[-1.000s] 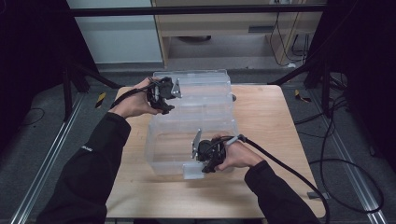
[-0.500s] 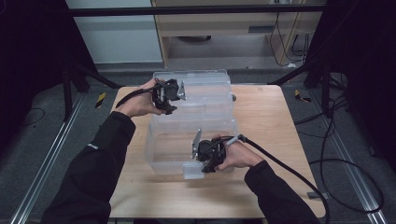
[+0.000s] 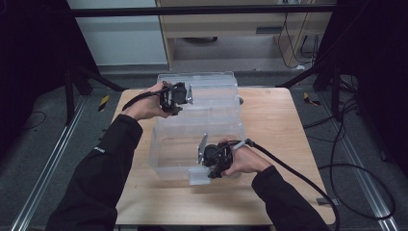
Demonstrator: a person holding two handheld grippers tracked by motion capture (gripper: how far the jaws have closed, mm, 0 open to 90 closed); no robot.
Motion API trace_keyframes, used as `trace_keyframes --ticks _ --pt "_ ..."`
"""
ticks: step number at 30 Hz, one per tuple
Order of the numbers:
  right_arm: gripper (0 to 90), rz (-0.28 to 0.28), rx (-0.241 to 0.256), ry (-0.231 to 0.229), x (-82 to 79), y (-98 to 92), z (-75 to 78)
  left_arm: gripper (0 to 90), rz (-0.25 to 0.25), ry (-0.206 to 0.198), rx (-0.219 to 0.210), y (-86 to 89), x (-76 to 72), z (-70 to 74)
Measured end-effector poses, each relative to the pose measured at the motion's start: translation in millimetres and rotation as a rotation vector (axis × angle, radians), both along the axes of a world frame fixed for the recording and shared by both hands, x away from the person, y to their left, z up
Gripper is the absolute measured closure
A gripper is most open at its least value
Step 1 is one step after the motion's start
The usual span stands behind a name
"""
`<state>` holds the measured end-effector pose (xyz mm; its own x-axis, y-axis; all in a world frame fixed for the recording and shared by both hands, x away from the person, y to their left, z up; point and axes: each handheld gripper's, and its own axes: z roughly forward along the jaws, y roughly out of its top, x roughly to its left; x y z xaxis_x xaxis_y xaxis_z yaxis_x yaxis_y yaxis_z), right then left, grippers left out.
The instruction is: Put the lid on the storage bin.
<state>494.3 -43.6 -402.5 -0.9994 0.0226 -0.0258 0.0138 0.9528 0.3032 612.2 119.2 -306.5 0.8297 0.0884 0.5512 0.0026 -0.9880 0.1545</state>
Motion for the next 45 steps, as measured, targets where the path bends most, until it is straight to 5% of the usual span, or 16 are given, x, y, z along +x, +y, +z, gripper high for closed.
trace_keyframes --ticks 11,30,45 --pt "65.8 0.003 -0.002 -0.002 0.0 -0.1 0.1 74.0 -0.013 0.010 0.042 -4.7 0.0 -5.2" --pt "66.0 0.002 -0.007 -0.011 -1.4 0.3 0.1 79.0 -0.029 0.012 0.092 -10.9 -6.1 -2.5" --pt "66.2 -0.003 0.002 -0.011 -2.3 -0.4 -0.2 80.2 -0.035 0.015 0.077 -10.5 -14.1 0.3"
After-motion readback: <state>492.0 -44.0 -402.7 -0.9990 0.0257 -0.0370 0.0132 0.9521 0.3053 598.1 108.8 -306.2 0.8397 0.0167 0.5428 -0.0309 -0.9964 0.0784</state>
